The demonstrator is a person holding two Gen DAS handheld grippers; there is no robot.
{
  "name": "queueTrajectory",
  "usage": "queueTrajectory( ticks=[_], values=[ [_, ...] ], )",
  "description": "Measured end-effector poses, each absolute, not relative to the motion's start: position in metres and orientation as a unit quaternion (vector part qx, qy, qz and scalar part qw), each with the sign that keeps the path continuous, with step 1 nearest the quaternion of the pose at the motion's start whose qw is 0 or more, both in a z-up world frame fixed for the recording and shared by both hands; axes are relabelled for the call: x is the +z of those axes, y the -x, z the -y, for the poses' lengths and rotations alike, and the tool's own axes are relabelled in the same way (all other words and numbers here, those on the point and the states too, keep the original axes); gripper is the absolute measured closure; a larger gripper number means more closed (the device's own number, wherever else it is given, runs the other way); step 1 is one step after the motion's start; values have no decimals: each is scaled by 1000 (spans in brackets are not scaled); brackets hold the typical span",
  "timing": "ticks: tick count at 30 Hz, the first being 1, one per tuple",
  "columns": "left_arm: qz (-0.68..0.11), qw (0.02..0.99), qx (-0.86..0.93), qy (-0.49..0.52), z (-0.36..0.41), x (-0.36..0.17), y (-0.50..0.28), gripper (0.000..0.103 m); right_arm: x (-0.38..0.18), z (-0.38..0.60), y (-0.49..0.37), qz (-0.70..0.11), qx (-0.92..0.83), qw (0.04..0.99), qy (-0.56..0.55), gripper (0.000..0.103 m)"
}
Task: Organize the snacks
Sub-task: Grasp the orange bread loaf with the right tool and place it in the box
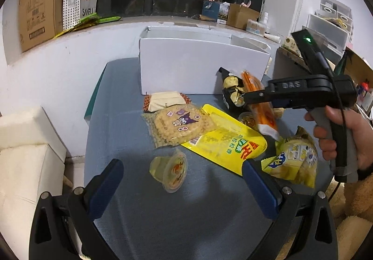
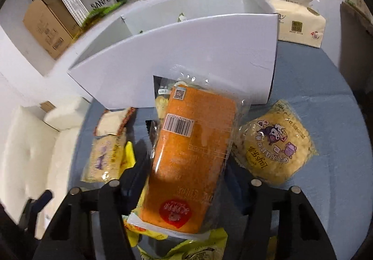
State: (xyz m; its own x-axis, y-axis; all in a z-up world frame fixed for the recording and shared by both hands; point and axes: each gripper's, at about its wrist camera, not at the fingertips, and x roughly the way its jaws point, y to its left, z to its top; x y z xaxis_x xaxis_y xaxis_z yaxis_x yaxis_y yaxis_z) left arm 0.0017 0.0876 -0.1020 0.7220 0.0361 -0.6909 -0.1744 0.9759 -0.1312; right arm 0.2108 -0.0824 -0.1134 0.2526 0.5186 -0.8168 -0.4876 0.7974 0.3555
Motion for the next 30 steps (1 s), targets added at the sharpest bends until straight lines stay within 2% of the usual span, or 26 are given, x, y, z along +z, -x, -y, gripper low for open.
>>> queueTrajectory(
  ticks=[10,18,19,20,21,25,30],
  values=[
    [-416,905,22,80,-101,-122,-27,0,-64,149,-200,-457,359,807,-110,40],
    [-446,893,15,55,-101,-138,-42,2,-44,182,-189,-430,354,821,-129,40],
    [-450,891,15,59,-102,-141,-44,12,-45,186,-189,-431,353,820,-129,40],
    [-461,885,14,69,-105,-145,-46,40,-45,189,-189,-433,353,819,-131,40],
    [-456,887,23,67,-106,-145,-46,59,-46,191,-189,-435,353,817,-134,40],
    [-454,887,26,79,-111,-144,-42,59,-50,190,-189,-440,354,815,-131,39],
    [-408,909,31,81,-104,-122,-27,59,-48,189,-190,-435,362,815,-130,39]
  ],
)
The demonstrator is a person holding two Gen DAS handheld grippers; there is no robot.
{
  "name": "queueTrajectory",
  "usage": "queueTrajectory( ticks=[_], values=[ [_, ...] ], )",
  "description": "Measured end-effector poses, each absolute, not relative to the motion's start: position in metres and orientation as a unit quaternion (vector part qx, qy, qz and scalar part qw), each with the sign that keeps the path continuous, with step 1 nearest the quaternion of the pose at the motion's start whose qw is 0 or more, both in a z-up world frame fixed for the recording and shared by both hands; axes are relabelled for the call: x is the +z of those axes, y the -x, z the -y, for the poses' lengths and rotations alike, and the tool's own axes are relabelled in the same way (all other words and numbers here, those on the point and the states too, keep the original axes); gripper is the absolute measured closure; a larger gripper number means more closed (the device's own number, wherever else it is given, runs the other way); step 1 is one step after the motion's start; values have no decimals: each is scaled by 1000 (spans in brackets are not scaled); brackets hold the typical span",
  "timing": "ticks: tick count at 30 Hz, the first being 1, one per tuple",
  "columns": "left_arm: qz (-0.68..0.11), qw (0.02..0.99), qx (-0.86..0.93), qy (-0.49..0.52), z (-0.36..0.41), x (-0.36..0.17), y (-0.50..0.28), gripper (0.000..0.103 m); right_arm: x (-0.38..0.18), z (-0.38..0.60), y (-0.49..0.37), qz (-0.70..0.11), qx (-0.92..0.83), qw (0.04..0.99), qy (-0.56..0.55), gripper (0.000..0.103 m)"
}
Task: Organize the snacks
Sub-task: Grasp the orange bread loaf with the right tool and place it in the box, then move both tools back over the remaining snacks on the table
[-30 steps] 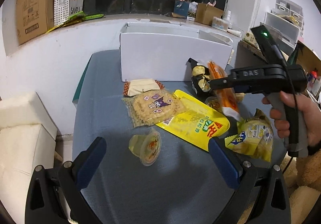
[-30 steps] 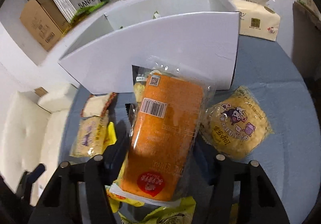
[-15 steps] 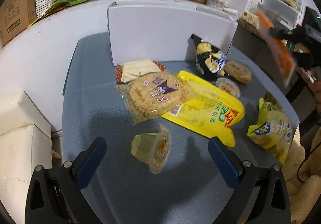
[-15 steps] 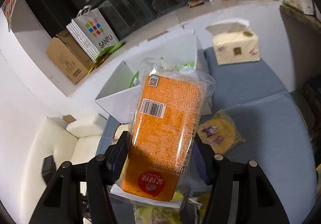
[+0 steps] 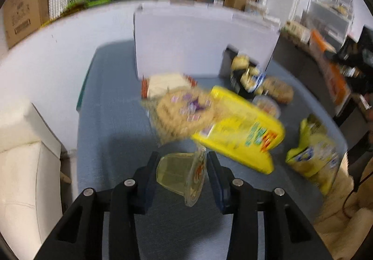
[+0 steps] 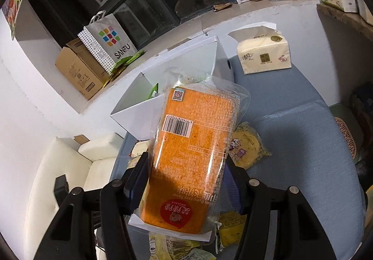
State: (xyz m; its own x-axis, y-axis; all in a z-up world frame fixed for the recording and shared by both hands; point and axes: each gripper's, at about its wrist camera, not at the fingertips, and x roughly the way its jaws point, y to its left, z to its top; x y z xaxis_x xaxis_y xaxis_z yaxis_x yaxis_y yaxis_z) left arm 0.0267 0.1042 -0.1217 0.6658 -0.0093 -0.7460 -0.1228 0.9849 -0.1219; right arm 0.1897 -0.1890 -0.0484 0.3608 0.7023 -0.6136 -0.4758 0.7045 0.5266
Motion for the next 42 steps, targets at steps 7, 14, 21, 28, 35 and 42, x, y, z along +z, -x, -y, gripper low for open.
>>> queueTrajectory(
  ticks=[7,14,21,28,35,42],
  values=[
    [-325,942,15,78,-105,-48,-49,59,-22,162,-207,-404,377,828,-98,39],
    [-286,956,8,68,-120,10,-135,59,13,111,-265,-395,390,830,-55,39],
    [-313,947,22,74,-138,14,-235,59,11,73,-341,-417,372,829,-10,39],
    [-340,935,44,89,-150,-2,-281,37,-3,52,-372,-428,359,830,8,16],
    [-332,936,50,105,-158,-3,-261,0,2,65,-373,-412,342,844,1,0],
    [-309,945,47,94,-149,16,-229,0,22,70,-340,-364,357,859,37,0]
  ],
)
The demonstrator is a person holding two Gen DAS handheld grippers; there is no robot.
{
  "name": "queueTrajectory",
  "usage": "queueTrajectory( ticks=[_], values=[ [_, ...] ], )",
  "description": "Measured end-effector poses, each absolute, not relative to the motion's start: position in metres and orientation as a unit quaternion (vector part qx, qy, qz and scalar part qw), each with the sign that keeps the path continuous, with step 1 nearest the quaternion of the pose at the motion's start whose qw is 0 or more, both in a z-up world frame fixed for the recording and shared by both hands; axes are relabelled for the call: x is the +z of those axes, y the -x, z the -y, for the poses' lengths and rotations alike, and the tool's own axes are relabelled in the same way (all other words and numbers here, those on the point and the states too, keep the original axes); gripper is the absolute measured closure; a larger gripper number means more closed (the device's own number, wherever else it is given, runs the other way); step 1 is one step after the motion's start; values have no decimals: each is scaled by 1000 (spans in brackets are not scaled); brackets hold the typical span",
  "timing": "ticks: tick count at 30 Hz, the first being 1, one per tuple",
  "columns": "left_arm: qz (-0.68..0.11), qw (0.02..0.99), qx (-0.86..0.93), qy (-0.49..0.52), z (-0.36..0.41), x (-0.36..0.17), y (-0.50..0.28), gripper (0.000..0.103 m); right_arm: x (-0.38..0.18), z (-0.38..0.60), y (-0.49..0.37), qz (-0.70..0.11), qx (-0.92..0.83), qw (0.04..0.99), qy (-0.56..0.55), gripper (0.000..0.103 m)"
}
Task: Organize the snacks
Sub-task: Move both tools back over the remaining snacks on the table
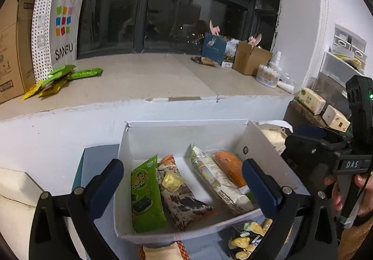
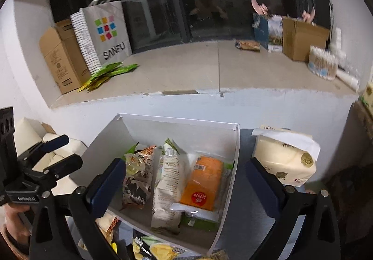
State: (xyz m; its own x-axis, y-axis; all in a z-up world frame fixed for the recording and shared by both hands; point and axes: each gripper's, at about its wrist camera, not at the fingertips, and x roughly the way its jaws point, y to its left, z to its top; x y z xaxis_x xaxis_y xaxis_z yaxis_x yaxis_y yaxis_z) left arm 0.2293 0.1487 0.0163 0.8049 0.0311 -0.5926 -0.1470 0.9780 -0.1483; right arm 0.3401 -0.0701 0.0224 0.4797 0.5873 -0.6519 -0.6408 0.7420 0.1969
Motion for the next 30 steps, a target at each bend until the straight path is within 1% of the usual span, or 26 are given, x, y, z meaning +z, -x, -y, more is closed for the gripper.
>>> queueTrajectory(
  ticks=[8,16,25,30],
  values=[
    [-278,957,40,73,-119,34,-165,0,33,92,-273,-318,384,864,71,0],
    [-266,962,31,53,-81,21,-92,0,21,134,-206,-298,410,858,78,0],
    [-277,955,40,96,-65,-21,-28,0,-32,176,-152,-343,421,837,65,0],
    [-283,953,34,105,-62,-30,-10,0,-59,177,-120,-365,446,811,101,0]
  ],
)
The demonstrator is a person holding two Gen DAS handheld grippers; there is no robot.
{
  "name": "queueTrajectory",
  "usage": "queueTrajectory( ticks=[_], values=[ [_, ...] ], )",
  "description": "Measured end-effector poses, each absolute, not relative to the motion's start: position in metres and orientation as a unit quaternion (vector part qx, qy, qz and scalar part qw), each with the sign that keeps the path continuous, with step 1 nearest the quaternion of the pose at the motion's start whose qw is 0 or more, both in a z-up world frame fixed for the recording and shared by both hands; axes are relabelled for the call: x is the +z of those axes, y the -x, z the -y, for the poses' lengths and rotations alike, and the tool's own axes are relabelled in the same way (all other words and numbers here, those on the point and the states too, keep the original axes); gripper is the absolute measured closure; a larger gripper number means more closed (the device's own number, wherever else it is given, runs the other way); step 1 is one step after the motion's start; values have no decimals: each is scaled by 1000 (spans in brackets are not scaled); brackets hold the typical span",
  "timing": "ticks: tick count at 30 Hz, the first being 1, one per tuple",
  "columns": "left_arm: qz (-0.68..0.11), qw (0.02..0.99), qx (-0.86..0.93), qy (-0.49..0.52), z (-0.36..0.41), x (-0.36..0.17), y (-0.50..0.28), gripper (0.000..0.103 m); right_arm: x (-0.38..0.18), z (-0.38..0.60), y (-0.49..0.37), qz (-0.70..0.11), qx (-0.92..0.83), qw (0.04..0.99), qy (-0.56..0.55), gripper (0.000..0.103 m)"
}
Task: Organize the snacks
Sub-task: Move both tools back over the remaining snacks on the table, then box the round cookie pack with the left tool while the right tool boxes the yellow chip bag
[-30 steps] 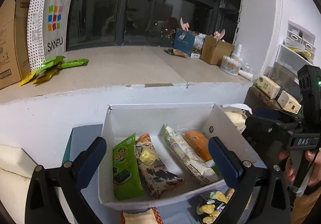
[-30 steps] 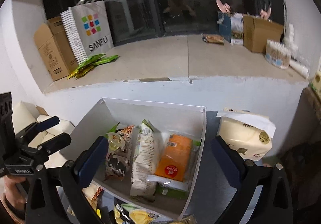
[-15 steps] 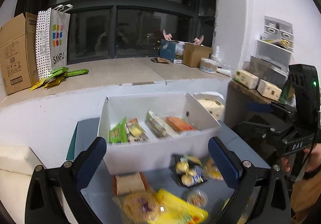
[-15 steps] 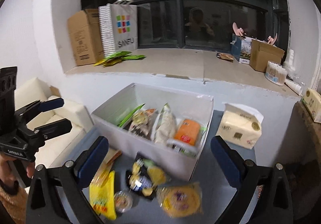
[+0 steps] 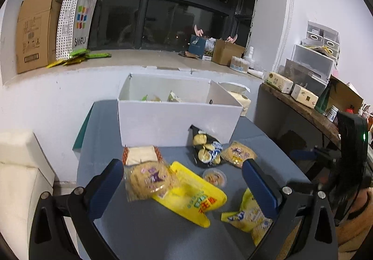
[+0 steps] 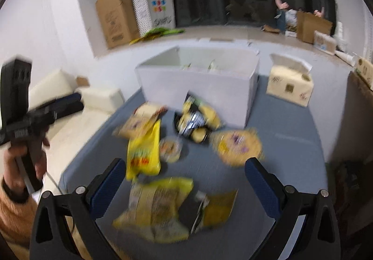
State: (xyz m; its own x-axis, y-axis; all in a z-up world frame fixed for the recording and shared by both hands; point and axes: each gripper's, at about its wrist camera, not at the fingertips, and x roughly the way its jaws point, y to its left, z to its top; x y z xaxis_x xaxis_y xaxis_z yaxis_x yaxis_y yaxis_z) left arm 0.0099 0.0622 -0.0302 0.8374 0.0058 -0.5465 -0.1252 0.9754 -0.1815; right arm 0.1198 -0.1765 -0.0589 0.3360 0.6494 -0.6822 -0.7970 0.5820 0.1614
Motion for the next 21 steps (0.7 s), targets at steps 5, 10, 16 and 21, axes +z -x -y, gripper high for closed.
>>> queueTrajectory(
  ticks=[5,10,16,21],
  values=[
    [-292,950,42,105,-61,-36,-1,0,-76,159,-99,-392,465,783,133,0],
    [-297,948,45,107,-63,-42,10,0,-99,138,-88,-422,476,752,175,0],
    [-311,944,40,102,-62,-54,14,0,-121,132,-87,-438,475,741,182,38],
    [-338,935,27,99,-60,-68,6,0,-113,142,-92,-438,484,741,159,42]
  ],
)
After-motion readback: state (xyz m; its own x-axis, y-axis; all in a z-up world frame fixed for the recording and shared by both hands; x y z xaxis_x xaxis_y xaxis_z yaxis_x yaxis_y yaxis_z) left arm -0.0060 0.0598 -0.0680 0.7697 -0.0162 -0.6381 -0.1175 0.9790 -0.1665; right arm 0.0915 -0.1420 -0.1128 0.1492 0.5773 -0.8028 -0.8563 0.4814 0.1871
